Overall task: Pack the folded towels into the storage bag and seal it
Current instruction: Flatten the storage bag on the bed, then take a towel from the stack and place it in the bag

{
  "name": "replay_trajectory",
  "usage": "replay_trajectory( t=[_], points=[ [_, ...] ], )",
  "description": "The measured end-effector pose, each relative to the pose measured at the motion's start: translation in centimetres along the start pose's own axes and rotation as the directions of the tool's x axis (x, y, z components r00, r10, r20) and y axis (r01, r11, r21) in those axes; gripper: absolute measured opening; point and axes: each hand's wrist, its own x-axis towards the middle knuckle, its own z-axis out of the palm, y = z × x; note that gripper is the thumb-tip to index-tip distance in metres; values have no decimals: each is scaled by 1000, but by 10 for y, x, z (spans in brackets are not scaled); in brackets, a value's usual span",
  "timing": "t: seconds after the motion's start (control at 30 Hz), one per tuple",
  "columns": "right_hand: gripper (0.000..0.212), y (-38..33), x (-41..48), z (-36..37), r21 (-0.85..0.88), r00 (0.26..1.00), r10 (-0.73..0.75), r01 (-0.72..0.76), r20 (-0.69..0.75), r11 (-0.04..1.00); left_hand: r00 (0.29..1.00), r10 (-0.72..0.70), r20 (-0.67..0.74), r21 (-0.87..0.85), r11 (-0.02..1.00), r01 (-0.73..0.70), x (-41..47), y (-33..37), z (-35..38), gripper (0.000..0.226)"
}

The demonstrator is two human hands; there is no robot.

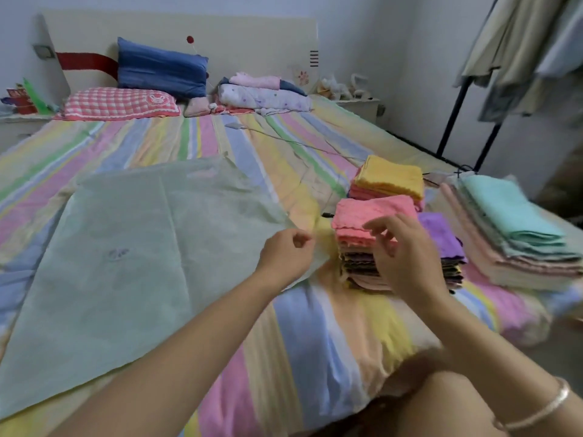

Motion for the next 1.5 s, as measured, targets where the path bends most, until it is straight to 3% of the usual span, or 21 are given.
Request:
replay_trajectory(
  t=[0.07,0.17,0.23,0.33,0.4,0.57,0.7,0.8,0.87,1.03,1.2,1.33,1.43,1.5],
  points=[
    [24,25,19,-14,-66,994,100,-103,-45,992,994,-105,28,-187,976,108,21,14,18,24],
    [24,57,45,-24,-142,945,326,-318,37,938,983,-170,64,-298,937,182,47,28,32,19],
    [24,76,61,-23,-195,870,480,-454,115,869,972,-203,115,-359,904,232,60,34,37,20],
    [35,89,76,-15,-147,692,643,-635,328,758,948,-258,187,-421,851,315,75,44,39,18],
    [41,92,83,-12,-166,613,677,-679,407,715,935,-282,215,-402,847,348,84,48,41,21],
    [60,101,97,-5,-212,536,704,-705,466,677,908,-324,266,-264,882,391,95,52,45,20],
    [35,99,97,-6,-227,498,690,-699,525,678,908,-317,274,-194,907,375,95,55,41,9],
    [15,99,93,-13,-87,447,698,-806,559,586,889,-293,352,-139,923,360,91,58,34,9],
    [20,100,92,-18,11,417,704,-864,575,503,874,-294,386,-71,936,346,86,57,34,9],
    [30,97,82,-13,119,406,708,-900,578,420,882,-327,339,-107,918,382,75,43,51,8],
    [56,80,79,-4,158,480,676,-862,560,482,888,-319,330,-216,890,401,73,32,51,7],
    [49,50,87,-6,157,578,660,-796,480,584,900,-270,342,-315,869,380,76,24,41,43],
    [31,12,95,-16,279,624,563,-766,542,579,888,-220,404,-488,769,413,67,23,23,44],
    [25,-17,98,-22,394,629,453,-764,632,510,831,-173,528,-611,602,514,53,18,2,44]
  ],
)
